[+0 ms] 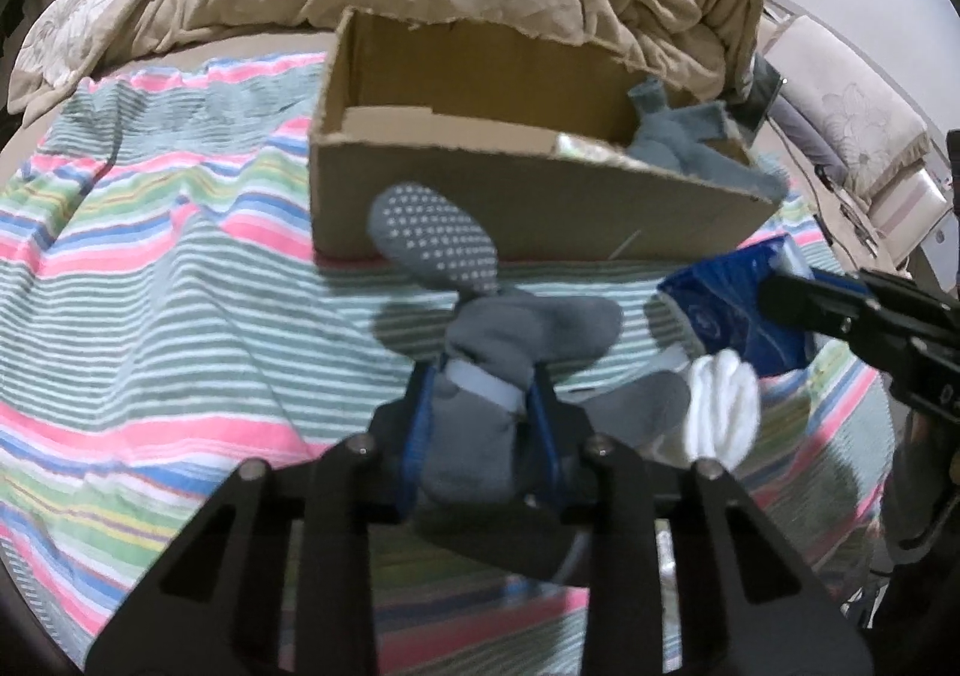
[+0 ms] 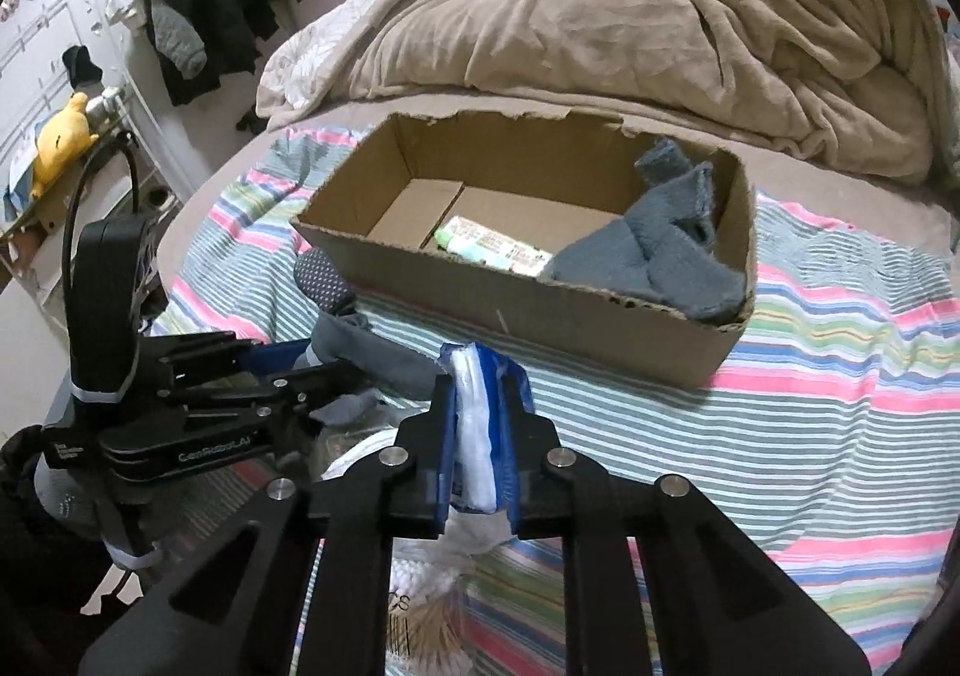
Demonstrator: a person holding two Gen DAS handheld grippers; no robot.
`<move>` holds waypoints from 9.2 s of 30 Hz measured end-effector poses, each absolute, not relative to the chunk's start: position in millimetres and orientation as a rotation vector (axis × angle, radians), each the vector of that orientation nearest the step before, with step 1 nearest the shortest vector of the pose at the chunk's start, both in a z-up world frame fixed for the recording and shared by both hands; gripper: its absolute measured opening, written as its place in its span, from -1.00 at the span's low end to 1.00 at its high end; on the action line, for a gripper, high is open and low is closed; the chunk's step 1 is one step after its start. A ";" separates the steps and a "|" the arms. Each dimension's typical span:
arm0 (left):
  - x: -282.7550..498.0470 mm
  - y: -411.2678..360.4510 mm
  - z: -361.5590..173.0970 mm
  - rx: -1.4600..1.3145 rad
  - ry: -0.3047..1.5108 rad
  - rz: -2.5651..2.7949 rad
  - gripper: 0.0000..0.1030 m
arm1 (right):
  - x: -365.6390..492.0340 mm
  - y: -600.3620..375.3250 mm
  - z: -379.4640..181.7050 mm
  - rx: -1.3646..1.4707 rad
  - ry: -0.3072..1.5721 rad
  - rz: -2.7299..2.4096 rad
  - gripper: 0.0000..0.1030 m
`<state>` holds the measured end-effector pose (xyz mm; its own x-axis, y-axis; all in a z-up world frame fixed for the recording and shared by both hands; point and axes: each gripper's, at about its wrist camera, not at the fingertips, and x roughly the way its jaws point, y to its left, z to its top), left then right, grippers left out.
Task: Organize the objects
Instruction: 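Carry the grey sock and tissue pack with both tools over the cardboard box, then lower and open the left tool on the sock while the right releases the tissue pack, then move the right tool to the white sock and close on it, then lift the white sock with the right tool, then lift the clear snack bag with the left tool while the right carries the white sock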
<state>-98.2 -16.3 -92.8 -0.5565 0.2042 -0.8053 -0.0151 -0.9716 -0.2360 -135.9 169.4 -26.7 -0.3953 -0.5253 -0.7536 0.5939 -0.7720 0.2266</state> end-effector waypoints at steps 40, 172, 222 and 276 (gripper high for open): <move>-98.3 -30.7 18.8 -1.093 -0.289 2.753 -0.39 | -149.4 176.2 54.0 0.903 0.138 -2.256 -0.73; -56.2 -24.9 -47.6 -1.332 -0.350 2.756 0.26 | -119.0 166.1 -26.1 1.172 0.114 -2.174 0.22; -74.7 44.1 -101.5 -1.487 -0.332 2.530 0.26 | -129.0 202.0 -47.9 1.147 -0.040 -2.165 -0.20; -71.4 48.6 -126.9 -1.544 -0.553 2.524 0.60 | -125.2 216.1 -47.8 1.124 -0.030 -2.210 -0.31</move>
